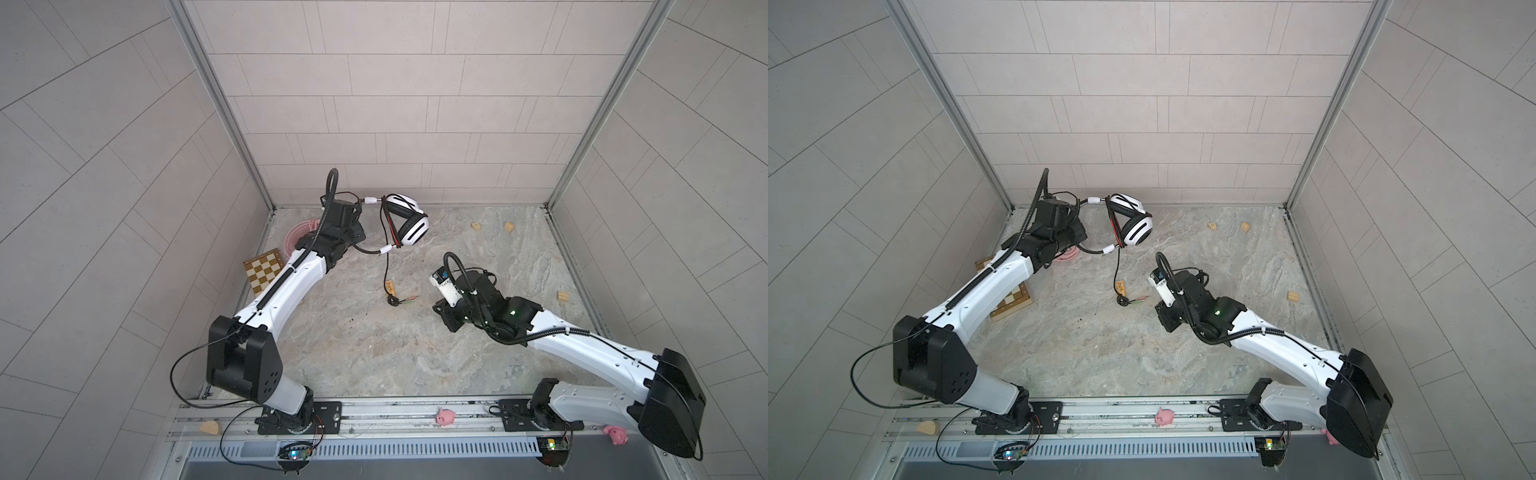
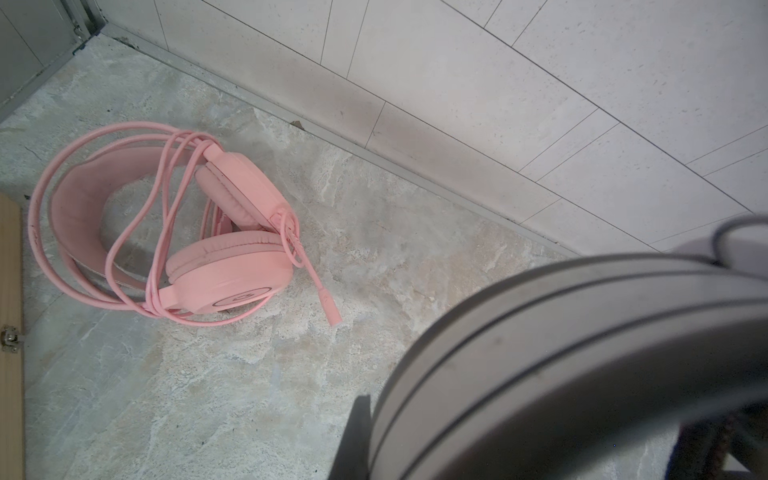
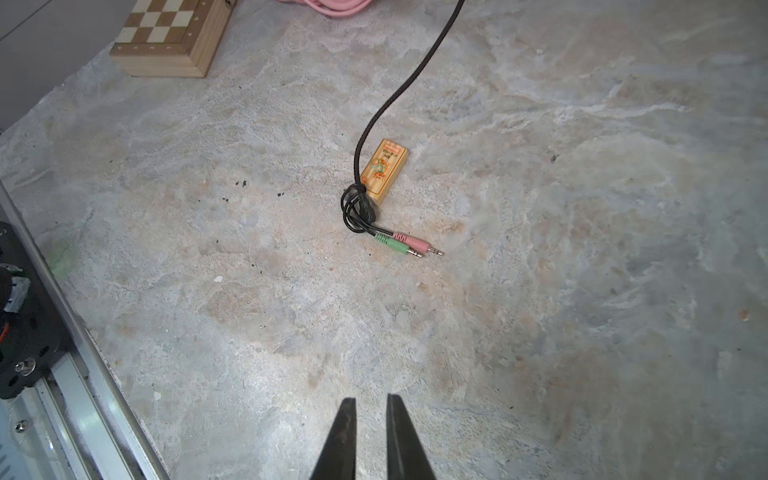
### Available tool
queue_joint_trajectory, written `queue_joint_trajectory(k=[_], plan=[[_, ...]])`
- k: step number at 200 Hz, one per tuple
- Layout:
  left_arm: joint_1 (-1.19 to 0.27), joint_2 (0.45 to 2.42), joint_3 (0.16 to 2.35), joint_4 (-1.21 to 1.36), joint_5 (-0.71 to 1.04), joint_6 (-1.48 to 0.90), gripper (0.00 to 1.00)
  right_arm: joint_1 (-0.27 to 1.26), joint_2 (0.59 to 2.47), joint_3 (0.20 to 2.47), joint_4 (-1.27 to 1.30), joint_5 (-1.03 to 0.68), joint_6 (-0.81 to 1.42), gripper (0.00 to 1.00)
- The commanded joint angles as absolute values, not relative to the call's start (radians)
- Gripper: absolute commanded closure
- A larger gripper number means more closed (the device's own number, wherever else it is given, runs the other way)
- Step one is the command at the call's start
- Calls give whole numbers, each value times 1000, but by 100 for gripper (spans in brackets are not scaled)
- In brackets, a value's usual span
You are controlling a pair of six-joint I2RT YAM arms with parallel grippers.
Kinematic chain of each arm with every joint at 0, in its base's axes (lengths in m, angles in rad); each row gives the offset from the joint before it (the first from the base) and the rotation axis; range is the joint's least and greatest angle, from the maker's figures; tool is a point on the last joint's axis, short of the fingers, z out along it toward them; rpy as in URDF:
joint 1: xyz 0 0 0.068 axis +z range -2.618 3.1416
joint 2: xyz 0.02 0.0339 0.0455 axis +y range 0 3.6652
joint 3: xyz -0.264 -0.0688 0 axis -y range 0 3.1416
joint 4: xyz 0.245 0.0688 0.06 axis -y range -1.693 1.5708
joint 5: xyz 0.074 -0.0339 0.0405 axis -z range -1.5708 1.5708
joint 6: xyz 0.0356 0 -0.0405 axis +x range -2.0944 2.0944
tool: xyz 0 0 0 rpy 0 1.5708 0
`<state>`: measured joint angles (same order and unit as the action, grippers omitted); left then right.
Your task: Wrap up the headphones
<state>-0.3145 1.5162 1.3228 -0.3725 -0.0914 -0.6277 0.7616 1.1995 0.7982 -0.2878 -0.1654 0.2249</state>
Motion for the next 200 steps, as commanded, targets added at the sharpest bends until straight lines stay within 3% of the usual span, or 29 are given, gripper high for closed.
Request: queue_joint_trajectory(k=[1, 23, 64, 153, 200], plan=[[-310, 1502, 1392, -338, -57, -644, 100, 757, 1274, 752, -147, -226, 280, 76], [-315, 1478, 1379, -345, -28, -665, 100, 745, 1401, 768, -46, -285, 340, 66], [-329, 1402, 1339, -387, 33, -711, 100, 711, 1576, 809, 127, -418, 407, 60], [-430, 1278, 1363, -457, 46, -749, 100, 597, 1639, 649, 498, -560, 535, 47], [-471, 1291, 1427, -488, 84, -745, 100, 596, 1747, 697, 579, -688, 433, 40]])
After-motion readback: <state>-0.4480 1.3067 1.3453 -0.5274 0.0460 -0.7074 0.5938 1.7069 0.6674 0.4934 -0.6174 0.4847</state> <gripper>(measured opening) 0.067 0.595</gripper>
